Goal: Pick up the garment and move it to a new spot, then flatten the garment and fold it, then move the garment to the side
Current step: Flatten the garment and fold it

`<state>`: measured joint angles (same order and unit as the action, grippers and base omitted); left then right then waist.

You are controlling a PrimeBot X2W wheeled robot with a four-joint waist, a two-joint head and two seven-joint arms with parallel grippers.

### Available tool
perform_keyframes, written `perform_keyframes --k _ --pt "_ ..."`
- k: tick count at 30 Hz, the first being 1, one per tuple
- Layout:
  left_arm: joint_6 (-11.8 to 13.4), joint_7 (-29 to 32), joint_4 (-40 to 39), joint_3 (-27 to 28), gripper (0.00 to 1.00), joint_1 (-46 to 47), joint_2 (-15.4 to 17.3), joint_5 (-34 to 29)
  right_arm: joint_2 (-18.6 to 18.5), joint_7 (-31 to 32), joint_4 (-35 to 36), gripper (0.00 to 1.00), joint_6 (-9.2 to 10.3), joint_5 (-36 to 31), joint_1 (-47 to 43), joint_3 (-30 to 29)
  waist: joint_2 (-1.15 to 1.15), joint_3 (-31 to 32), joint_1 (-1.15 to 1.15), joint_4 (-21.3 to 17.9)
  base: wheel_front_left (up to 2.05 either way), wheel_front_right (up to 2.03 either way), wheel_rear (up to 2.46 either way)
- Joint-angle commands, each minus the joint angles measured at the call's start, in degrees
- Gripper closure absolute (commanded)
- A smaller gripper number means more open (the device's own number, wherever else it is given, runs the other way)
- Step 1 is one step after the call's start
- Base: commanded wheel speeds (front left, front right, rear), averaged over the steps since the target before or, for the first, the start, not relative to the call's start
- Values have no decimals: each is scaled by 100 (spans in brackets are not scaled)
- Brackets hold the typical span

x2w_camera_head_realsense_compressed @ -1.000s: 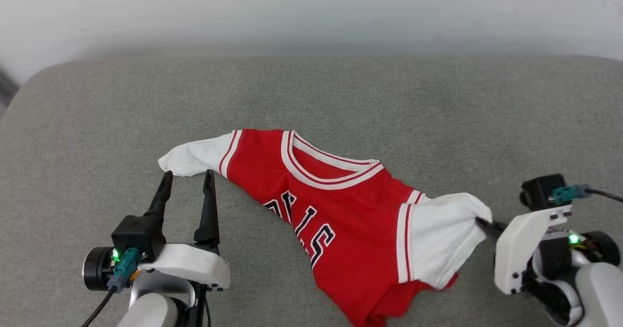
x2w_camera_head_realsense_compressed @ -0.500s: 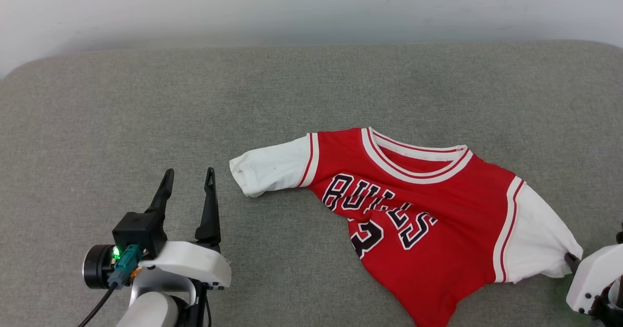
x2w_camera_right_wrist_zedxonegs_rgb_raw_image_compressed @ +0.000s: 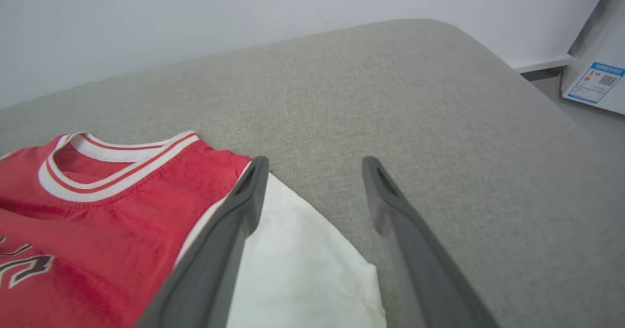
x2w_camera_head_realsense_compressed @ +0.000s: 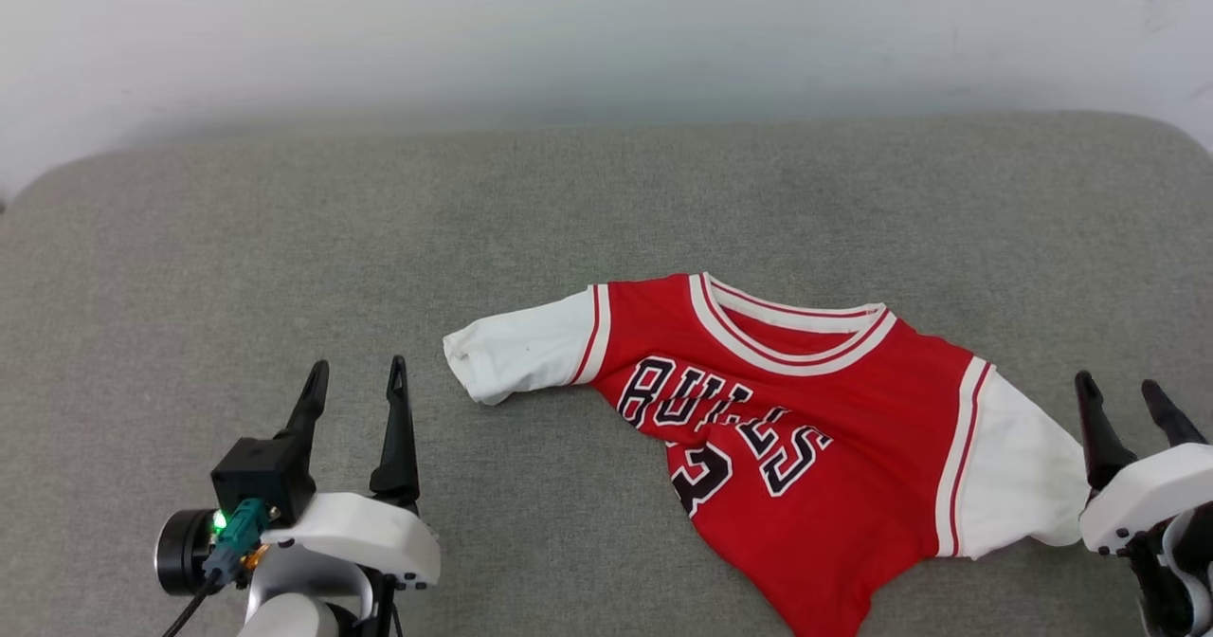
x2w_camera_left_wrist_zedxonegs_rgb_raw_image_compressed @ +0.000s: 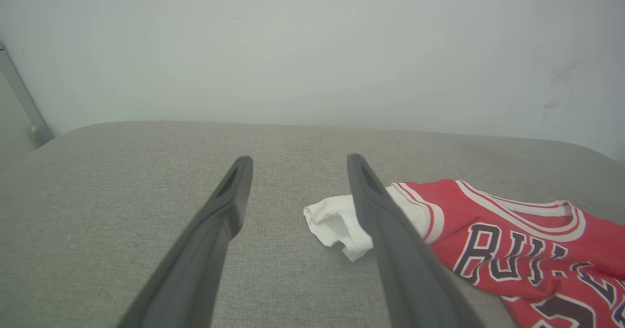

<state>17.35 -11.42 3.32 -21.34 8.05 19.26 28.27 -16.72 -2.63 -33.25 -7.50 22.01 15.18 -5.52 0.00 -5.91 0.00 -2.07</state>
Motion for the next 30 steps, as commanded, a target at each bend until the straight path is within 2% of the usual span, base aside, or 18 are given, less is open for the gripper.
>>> perform_keyframes --k 1,5,9,18,24,30 --pt "30 -15 24 21 0 -118 21 18 30 -175 134 0 2 -55 -114 66 0 163 0 -52 0 0 0" --pt "73 5 38 50 0 -268 49 87 50 -598 739 0 2 -368 -402 319 0 414 0 -123 0 0 0" --pt "101 34 24 53 0 -414 89 108 226 -646 1465 0 2 -610 -785 469 0 555 0 -192 0 0 0" --pt "131 98 27 29 0 -516 112 153 596 69 2733 0 2 -601 -1439 499 0 578 0 -378 0 0 0" --pt "140 74 23 43 0 -444 114 183 533 969 3248 0 2 -355 -1488 333 0 445 0 -510 0 0 0" --pt "155 91 -75 15 0 -206 120 106 257 2744 2955 0 2 -31 -905 -98 0 69 0 -585 0 0 0"
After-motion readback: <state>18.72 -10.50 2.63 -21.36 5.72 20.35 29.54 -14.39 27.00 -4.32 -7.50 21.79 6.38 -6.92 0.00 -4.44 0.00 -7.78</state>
